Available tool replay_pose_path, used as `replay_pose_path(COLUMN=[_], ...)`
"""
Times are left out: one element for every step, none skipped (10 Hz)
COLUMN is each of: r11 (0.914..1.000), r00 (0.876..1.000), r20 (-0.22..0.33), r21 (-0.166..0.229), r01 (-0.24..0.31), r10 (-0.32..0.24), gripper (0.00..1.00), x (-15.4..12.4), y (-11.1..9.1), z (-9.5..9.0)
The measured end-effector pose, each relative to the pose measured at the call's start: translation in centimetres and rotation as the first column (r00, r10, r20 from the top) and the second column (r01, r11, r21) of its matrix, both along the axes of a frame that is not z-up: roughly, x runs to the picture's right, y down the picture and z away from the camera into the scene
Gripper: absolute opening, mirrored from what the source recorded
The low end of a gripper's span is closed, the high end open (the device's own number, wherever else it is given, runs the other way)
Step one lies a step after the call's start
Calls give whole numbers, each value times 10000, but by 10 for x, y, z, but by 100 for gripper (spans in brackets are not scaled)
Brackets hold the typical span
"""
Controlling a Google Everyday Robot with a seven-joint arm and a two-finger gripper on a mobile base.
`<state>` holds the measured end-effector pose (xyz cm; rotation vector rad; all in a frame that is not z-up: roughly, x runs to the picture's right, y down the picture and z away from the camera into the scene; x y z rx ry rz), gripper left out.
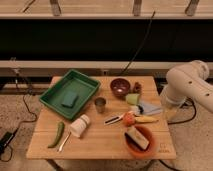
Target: Place eraser in table surface
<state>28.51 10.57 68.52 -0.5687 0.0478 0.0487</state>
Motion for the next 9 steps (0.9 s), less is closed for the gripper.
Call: replay_pose_path(r11=[9994, 9964, 9928, 9874, 9818, 9762, 9681, 9650, 9623], r00=[9994, 9961, 9929, 9880, 9824, 9762, 9660, 9616, 9575], r20=[-164, -340, -282, -39, 209, 398, 721, 861, 986], r21=[144, 293, 352, 365, 359, 325, 170, 52, -46], r01=[-315, -799, -1146, -1540, -1863, -2144, -2501, -2621, -2719], r10=[317, 809, 1156, 1543, 1857, 2131, 2483, 2607, 2710], gripper=[65, 65, 65, 65, 65, 65, 65, 65, 65], x=[0, -2, -11, -25, -40, -52, -73, -86, -97], y=[3, 10, 19, 31, 40, 47, 59, 65, 70], z=[3, 6, 6, 2, -1, -4, -8, -10, -11])
